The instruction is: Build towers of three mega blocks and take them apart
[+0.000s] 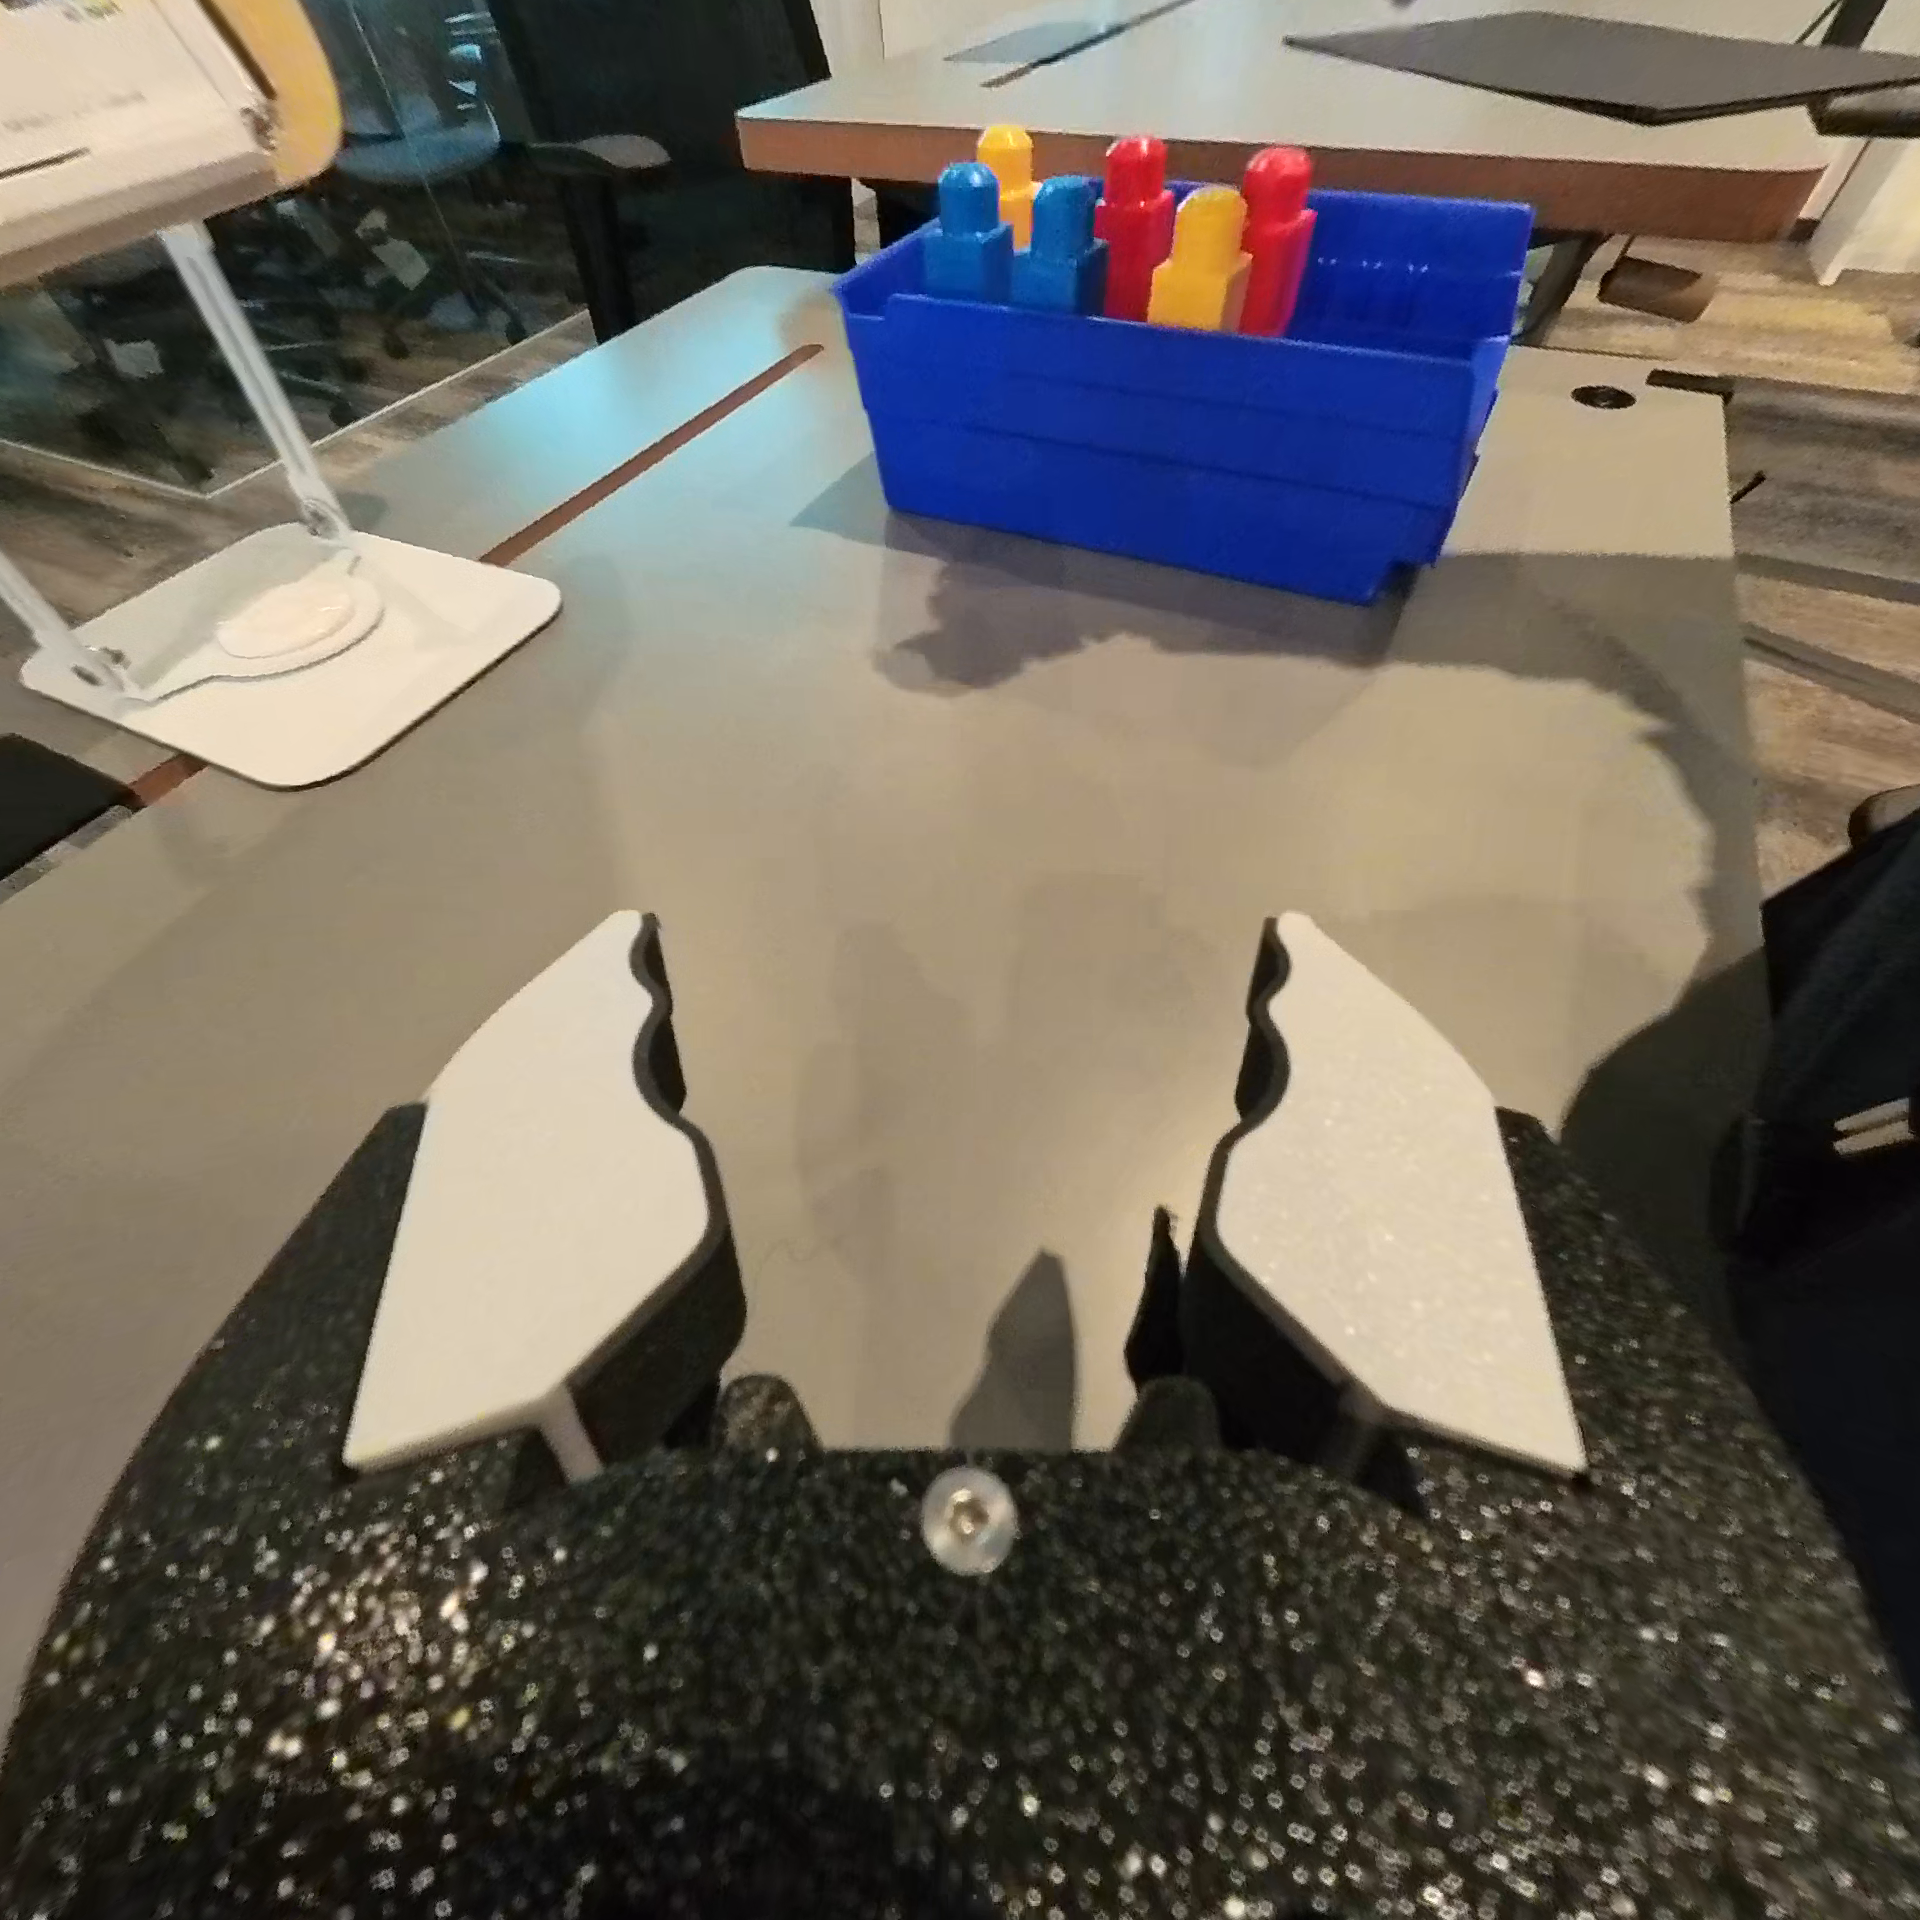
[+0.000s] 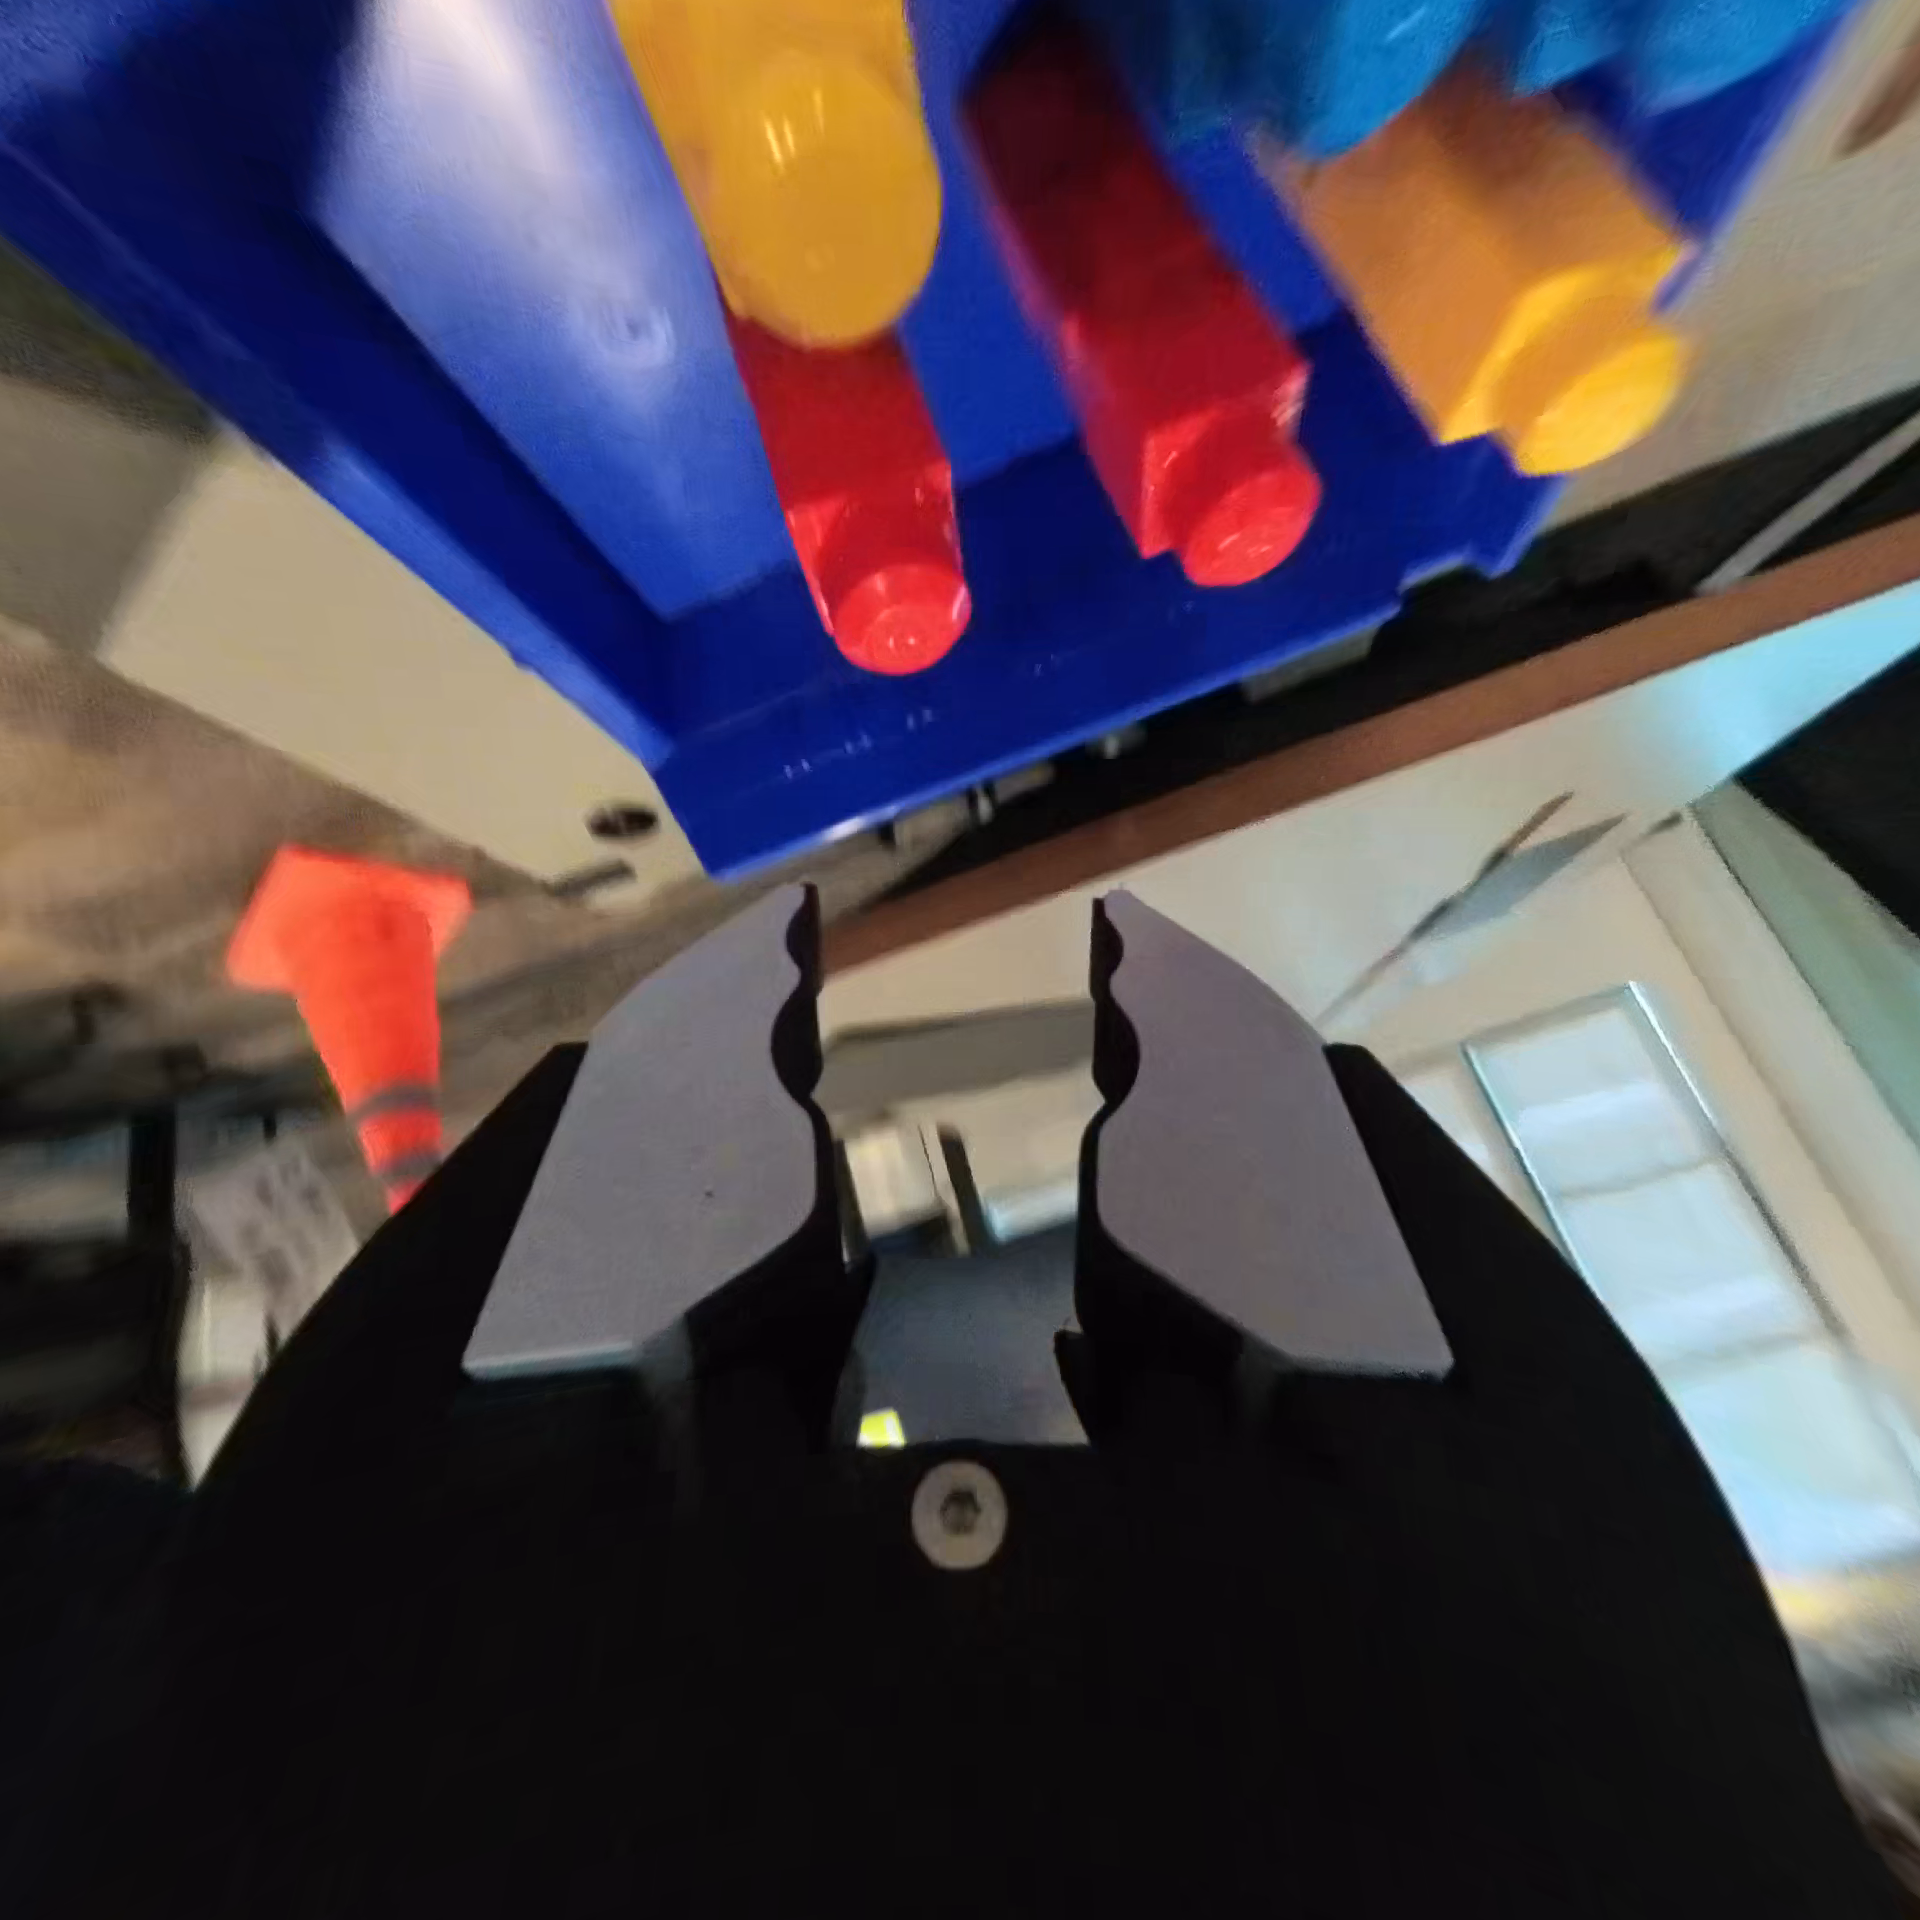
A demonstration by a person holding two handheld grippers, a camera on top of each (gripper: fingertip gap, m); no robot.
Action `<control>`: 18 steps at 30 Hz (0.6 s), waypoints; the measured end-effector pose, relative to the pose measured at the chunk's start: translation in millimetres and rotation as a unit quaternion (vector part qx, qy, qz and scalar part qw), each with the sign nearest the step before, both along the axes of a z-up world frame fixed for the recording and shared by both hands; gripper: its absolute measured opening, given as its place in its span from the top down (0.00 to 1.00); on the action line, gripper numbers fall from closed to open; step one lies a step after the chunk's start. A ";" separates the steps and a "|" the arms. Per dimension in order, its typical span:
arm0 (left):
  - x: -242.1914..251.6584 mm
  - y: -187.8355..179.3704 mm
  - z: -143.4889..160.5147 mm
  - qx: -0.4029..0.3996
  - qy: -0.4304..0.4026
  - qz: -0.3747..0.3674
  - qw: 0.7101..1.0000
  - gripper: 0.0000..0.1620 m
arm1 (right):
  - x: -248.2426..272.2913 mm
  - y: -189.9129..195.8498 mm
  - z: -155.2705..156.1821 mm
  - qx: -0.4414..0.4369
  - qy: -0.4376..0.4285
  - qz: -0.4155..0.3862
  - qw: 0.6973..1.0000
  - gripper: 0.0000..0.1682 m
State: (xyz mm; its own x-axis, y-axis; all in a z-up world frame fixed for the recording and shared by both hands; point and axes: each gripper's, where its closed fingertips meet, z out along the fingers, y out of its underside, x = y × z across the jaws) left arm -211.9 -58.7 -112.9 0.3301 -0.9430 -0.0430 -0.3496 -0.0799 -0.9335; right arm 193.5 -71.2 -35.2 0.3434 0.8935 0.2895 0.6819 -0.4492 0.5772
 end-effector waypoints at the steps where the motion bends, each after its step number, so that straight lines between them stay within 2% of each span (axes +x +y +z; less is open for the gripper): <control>1: -2.2 1.2 0.7 0.000 -0.004 0.004 1.000 0.35 | -15.3 -0.8 5.6 0.032 0.054 0.004 0.998 0.71; 3: -6.5 3.0 2.6 -0.001 -0.013 0.012 1.000 0.35 | -60.3 -1.6 11.3 0.091 0.190 0.032 0.977 0.71; 5: -10.6 4.7 5.6 -0.004 -0.028 0.022 0.999 0.37 | -116.4 -1.2 16.5 0.148 0.327 0.080 0.930 0.73; 6: -13.1 5.8 7.3 -0.005 -0.036 0.030 0.999 0.38 | -145.8 1.3 20.7 0.186 0.393 0.101 0.895 0.75; 8: -20.0 10.3 10.9 -0.010 -0.053 0.058 0.997 0.43 | -205.6 0.7 27.7 0.238 0.528 0.131 0.805 0.78; 10: -28.6 14.1 15.7 -0.014 -0.074 0.087 0.993 0.48 | -250.8 3.1 27.4 0.273 0.627 0.129 0.718 0.78; 15: -50.9 12.7 26.0 -0.016 -0.102 0.133 0.986 0.58 | -319.9 29.9 -5.8 0.280 0.787 0.046 0.548 0.77; 18: -68.0 14.0 33.7 -0.012 -0.114 0.167 0.979 0.61 | -348.5 49.7 -27.9 0.290 0.831 0.010 0.474 0.78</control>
